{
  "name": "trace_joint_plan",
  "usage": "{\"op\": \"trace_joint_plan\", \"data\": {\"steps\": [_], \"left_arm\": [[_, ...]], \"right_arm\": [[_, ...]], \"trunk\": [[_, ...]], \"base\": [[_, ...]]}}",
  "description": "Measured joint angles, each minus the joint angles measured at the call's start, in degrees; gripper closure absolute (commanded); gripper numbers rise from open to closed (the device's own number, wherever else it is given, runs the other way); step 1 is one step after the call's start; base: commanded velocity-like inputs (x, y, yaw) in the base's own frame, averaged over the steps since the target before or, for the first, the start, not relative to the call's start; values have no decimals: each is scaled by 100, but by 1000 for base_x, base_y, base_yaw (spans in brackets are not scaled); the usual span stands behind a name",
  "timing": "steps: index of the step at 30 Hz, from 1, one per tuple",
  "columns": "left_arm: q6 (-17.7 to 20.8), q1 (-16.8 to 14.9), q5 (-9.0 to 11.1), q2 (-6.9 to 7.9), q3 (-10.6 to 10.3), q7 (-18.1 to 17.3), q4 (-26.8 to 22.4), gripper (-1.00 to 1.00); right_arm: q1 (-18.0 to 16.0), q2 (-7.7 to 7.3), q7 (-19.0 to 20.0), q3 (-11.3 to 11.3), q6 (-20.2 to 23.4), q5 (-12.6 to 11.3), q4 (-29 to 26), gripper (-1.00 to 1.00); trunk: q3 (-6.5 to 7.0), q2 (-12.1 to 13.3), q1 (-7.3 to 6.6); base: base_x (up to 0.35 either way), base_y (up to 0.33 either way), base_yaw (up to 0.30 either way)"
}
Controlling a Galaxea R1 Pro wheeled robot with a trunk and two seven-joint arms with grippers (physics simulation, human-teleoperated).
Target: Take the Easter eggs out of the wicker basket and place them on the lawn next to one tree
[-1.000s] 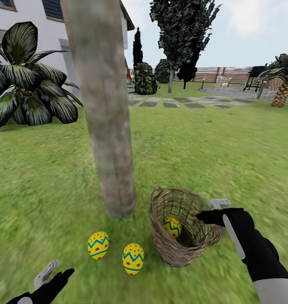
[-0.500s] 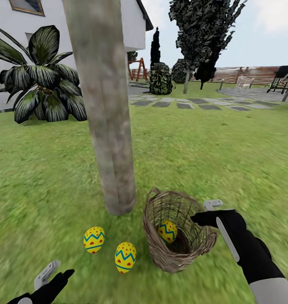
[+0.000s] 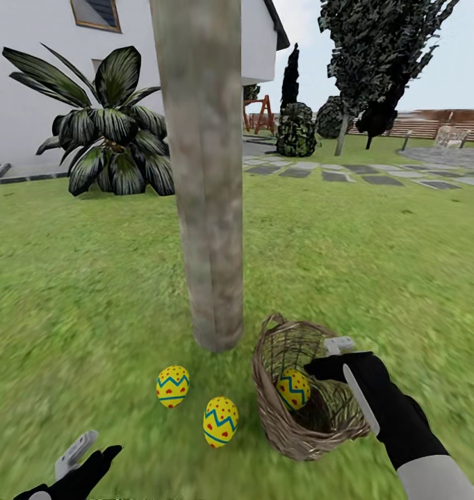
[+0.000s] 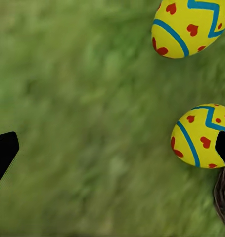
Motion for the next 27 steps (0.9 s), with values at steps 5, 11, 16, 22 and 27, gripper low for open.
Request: {"op": "trace_joint_plan", "data": {"steps": [5,11,16,22,27], "left_arm": [[-2,-1,-22,-18,-4,3,5,-100],[5,-1,-18,-13,-6,-3,6,-100],[19,-2,15,-3,-8,-24,6,-100],[96,-3,239,-47,8,-59,-26,-100],[98,-1,520,-22,-10,-90,-82,-100]], "right_arm": [[0,5,-76,67,-24,1,21,-100],[-6,106,-480,65,-346,-14,475,-100],[-8,173,-524,72,-407,-7,599,-100],[-8,326,-614,73,-428,-10,683,-100],[-8,405,-697,69,-430,-14,762,-100]], "trunk": [[0,0,-2],[0,0,0],[0,0,0],[0,0,1],[0,0,1]], "base": [[207,-69,74],[172,-82,11],[35,-18,1],[6,-3,0],[1,0,0]]}}
